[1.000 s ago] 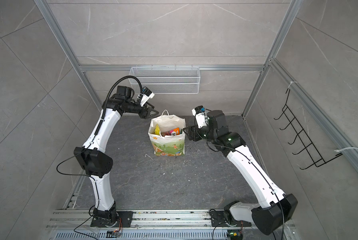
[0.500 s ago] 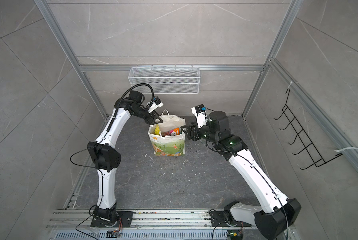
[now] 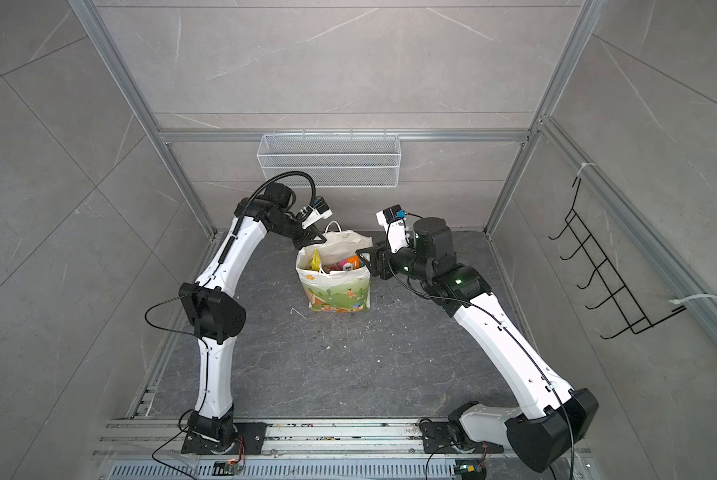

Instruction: Take the snacks out of the paper bag

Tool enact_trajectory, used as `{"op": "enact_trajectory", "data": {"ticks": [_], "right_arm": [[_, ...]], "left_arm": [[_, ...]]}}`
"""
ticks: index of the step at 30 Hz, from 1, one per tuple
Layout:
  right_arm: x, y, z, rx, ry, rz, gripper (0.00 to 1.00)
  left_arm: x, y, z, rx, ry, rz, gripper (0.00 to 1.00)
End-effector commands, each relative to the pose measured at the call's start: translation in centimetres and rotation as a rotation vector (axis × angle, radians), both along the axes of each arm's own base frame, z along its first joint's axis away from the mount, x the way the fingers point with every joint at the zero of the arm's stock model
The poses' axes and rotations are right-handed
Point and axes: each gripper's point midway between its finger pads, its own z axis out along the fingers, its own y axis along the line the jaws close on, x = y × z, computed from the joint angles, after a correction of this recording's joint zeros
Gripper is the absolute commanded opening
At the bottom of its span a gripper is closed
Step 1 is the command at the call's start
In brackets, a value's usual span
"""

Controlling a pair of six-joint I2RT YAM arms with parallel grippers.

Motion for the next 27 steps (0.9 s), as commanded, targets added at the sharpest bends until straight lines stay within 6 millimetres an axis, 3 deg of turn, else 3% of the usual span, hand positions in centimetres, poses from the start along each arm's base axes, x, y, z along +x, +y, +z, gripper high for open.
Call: {"op": "enact_trajectory", "data": {"ticks": [1,7,10,20,27], "right_arm": [[-0.4,1.0,-1.1,-0.096,0.005,0.010,0.62],[-0.5,1.7,-2.3,-0.127,0.015,-0.036,0.55],[-0.4,1.9,-3.1,-0.111,0.047,-0.068,0.52],[-3.4,4.0,-7.9,-0.181,0.096,-0.081,0.47],[-5.3,5.8,-10.1,-0.136,0.126,-0.068,0.48]], "left_arm": [[-3.0,-0.3,5.4,-0.041,-0.092,-0.042,0.00],[-5.9,-0.4,8.1,-0.077,-0.168,-0.054,0.00],[-8.1,-0.7,8.5,-0.090,-0.190,-0.088,0.00],[-13.9,-1.8,7.0,-0.112,-0.279,-0.165,0.00],[-15.9,-2.2,5.5,-0.115,-0.280,-0.201,0.00]]}}
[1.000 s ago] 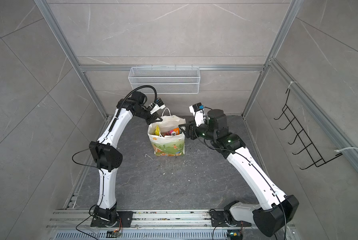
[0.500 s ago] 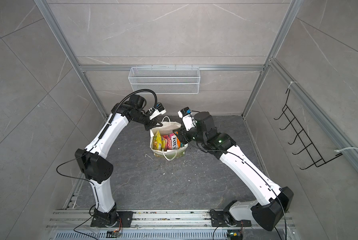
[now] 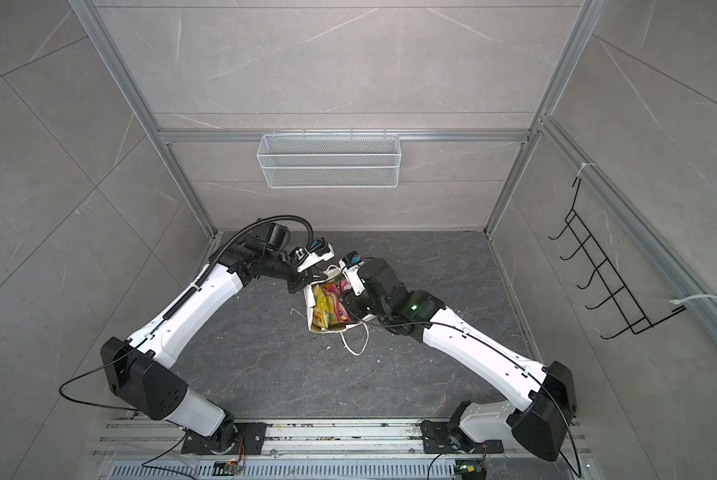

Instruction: Take the snacks out of the paper bag

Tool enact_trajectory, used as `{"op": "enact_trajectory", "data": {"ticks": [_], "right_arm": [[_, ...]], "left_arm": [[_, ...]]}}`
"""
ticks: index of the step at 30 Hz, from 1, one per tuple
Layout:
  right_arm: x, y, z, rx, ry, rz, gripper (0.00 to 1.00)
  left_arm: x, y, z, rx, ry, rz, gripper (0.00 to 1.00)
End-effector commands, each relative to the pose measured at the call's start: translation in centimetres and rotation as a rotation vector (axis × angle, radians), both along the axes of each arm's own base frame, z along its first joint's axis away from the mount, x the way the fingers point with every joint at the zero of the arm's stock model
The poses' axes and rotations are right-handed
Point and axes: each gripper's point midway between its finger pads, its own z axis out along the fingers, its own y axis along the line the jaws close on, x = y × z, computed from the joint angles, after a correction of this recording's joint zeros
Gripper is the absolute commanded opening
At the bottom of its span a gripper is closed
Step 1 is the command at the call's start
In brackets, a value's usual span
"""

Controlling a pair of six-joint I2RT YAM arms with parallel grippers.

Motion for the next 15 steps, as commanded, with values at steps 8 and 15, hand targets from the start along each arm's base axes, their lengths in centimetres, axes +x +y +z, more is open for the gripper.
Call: {"op": "enact_trajectory", "data": {"ticks": [8,15], "right_arm": [[-1.9,3.1,-0.8,0.174,0.042,-0.037,0.53],[-1.6,5.2,-1.9,0.175,0.080,-0.075,0.59]], "left_arm": [[-1.3,-1.3,3.6,-0.108,-0.151,-0.080,0.00],[-2.0,-1.4,4.4,-0.130,-0.168,-0.094,0.00]]}}
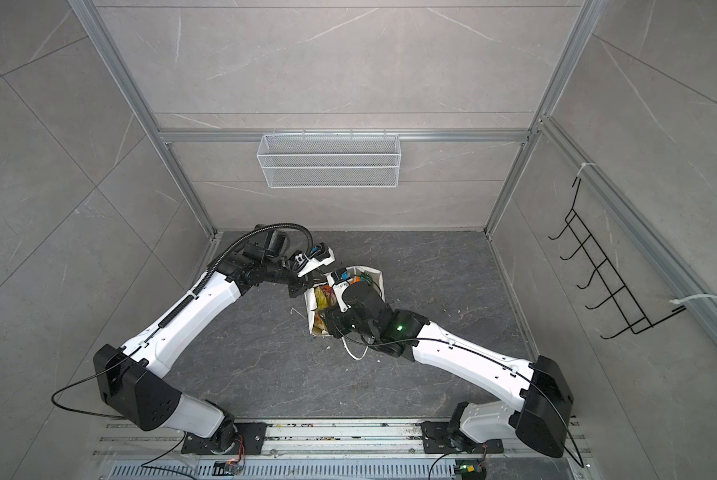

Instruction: Take the snacks out of the paper bag

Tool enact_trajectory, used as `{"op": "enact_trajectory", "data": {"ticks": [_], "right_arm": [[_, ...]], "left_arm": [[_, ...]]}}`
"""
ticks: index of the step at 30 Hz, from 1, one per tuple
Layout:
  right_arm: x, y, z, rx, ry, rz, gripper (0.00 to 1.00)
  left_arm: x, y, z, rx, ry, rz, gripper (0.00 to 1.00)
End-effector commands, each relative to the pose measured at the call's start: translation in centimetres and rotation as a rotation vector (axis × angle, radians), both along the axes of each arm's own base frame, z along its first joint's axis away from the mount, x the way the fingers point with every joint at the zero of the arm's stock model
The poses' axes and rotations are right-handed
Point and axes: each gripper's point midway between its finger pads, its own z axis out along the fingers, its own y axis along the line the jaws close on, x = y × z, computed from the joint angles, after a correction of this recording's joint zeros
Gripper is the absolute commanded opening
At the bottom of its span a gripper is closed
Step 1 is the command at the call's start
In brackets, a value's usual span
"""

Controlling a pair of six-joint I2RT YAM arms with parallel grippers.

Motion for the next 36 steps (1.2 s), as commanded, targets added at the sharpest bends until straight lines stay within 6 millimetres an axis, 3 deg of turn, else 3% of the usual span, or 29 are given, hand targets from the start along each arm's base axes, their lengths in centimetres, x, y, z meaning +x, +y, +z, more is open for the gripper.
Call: {"op": "enact_trajectory", "data": {"ticks": [1,11,16,25,28,29,30,32,36], "right_arm": [[1.3,0.7,0.0,0.023,0.019,-0.085,0.60],[2.6,2.4,-1.5,0.008,0.045,-0.113,0.65],[3.7,2.2,-3.1,-0.033,0.069,-0.184,0.66],[4.5,2.1,-5.1,-0.113,0.093,-0.234,0.47],[4.7,2.0,-5.4,-0.116,0.094,-0.245,0.36],[4.7,2.1,-5.7,-0.120,0.098,-0.243,0.28],[4.7,2.1,-5.7,-0.123,0.098,-0.242,0.26],[4.7,2.1,-5.7,-0.130,0.096,-0.240,0.34],[4.8,1.8,-5.6,-0.138,0.087,-0.248,0.24]], "left_arm": [[-1.5,-1.1,4.4,-0.109,-0.123,-0.087,0.00],[-2.0,-1.1,4.4,-0.118,-0.138,-0.094,0.00],[-2.1,-1.2,4.3,-0.120,-0.133,-0.095,0.00],[-2.2,-1.2,4.2,-0.119,-0.136,-0.097,0.00],[-2.2,-1.1,4.3,-0.119,-0.141,-0.096,0.00],[-2.2,-1.1,4.4,-0.120,-0.144,-0.095,0.00],[-2.2,-1.1,4.3,-0.119,-0.143,-0.096,0.00],[-2.3,-1.1,4.4,-0.119,-0.148,-0.097,0.00],[-2.2,-1.1,4.2,-0.119,-0.149,-0.094,0.00]]}}
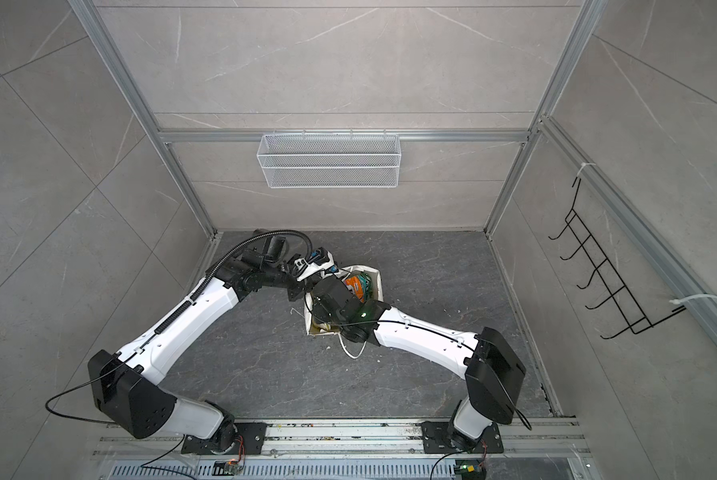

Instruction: Take the snacks out of the paper bag

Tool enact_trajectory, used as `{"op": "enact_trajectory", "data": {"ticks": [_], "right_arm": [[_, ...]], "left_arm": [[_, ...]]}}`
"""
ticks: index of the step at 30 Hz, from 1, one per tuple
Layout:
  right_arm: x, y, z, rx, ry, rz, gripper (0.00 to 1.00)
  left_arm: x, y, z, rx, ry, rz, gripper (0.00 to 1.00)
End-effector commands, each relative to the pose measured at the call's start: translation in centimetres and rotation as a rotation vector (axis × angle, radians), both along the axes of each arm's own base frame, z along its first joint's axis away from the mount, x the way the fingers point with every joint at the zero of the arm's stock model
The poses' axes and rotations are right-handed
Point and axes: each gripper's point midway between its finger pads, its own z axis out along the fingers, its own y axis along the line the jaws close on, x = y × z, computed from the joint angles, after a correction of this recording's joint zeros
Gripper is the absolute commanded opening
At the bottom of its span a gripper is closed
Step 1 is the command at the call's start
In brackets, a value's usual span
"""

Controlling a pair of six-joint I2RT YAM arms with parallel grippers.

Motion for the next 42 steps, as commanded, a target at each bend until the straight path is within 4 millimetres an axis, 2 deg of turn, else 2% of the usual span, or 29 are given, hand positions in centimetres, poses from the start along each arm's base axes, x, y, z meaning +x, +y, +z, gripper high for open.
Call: {"op": "enact_trajectory", "data": {"ticks": [1,2,4,5,6,13,23,29,35,38,42], "right_arm": [[-0.4,-0.5,-2.1,-0.073,0.045,0.008,0.21],[-0.6,-0.4,-1.9,-0.064,0.043,0.018,0.17],[-0.7,-0.2,-1.7,-0.056,0.037,0.033,0.16],[-0.8,-0.1,-1.6,-0.054,0.036,0.042,0.11],[-0.9,0.0,-1.5,-0.055,0.033,0.053,0.00],[-1.5,0.3,1.2,0.006,-0.017,0.110,0.00],[-3.0,-1.4,5.1,0.027,-0.095,0.165,0.00],[-3.6,-2.5,5.2,-0.006,-0.102,0.172,0.00],[-4.7,-3.5,6.7,0.019,-0.133,0.214,0.00],[-5.6,-3.2,7.2,0.018,-0.149,0.295,0.00],[-6.5,-3.1,6.9,-0.018,-0.145,0.365,0.00]], "left_arm": [[-1.7,-1.4,4.7,-0.125,-0.119,-0.107,0.00],[-1.8,-1.4,4.7,-0.126,-0.117,-0.108,0.00],[-1.7,-1.4,4.7,-0.124,-0.119,-0.107,0.00],[-1.7,-1.4,4.7,-0.124,-0.124,-0.104,0.00],[-1.6,-1.4,4.8,-0.124,-0.129,-0.102,0.00],[-1.5,-1.3,4.6,-0.119,-0.140,-0.100,0.00],[-1.3,-1.0,4.4,-0.108,-0.164,-0.088,0.00],[-1.3,-1.0,4.3,-0.108,-0.162,-0.088,0.00],[-1.1,-1.0,4.3,-0.106,-0.165,-0.082,0.00],[-1.0,-1.1,4.3,-0.110,-0.161,-0.078,0.00],[-0.9,-1.2,4.5,-0.114,-0.159,-0.075,0.00]]}}
